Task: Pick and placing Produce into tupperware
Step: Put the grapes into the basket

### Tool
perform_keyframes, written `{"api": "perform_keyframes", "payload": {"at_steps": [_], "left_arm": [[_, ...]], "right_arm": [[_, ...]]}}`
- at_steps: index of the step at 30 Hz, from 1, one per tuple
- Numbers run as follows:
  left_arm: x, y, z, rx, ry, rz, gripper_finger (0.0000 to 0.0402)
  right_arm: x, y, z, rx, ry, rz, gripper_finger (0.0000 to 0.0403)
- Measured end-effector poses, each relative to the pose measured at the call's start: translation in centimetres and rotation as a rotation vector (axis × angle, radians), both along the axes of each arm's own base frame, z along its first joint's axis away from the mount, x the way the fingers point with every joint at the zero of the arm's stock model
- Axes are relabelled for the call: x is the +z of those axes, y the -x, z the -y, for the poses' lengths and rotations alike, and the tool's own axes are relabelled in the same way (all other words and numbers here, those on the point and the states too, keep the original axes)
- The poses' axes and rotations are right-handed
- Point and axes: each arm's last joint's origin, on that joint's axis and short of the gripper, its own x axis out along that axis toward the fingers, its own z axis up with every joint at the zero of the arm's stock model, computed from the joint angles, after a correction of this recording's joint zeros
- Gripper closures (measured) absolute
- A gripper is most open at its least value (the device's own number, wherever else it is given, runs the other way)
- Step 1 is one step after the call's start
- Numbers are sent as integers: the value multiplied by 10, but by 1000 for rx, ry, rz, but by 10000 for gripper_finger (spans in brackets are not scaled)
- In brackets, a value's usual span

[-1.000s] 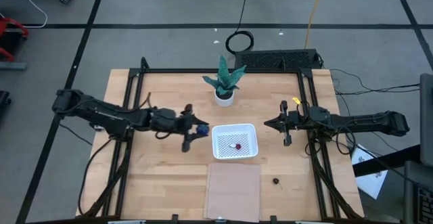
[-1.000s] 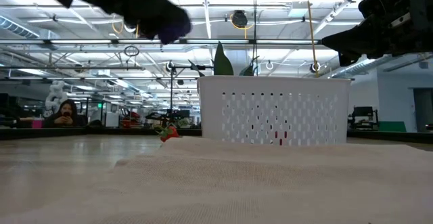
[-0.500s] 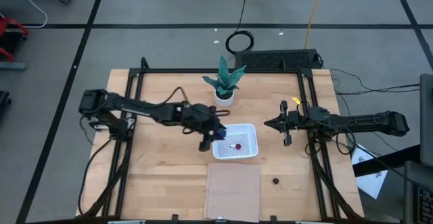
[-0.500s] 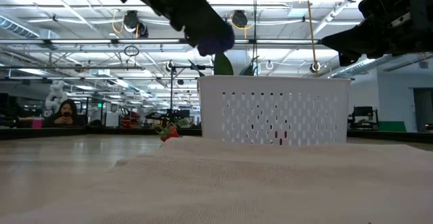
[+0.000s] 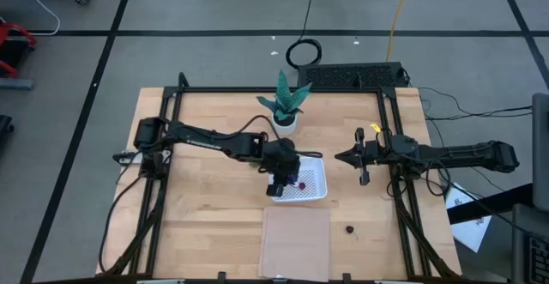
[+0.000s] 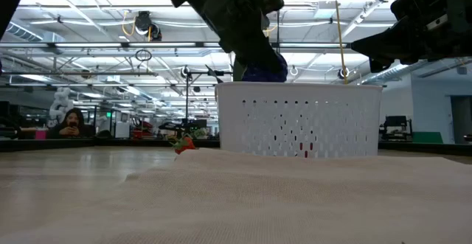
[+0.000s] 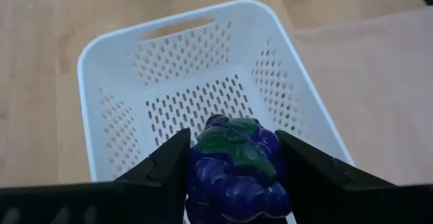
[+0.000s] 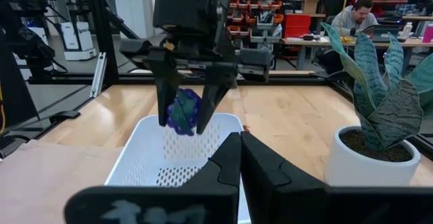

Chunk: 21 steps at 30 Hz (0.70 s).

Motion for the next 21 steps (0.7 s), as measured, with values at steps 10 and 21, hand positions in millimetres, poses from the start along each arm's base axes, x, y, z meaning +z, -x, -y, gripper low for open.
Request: {"api": "perform_keyframes", "payload": {"at_steps": [10, 21], "left_arm": [[-6, -29, 0, -37, -18, -37, 217], [-29, -34, -5, 5, 5, -108, 217]], "right_arm": [[1, 0, 0, 0, 0, 6, 403], [1, 0, 0, 0, -4, 6, 403]]}}
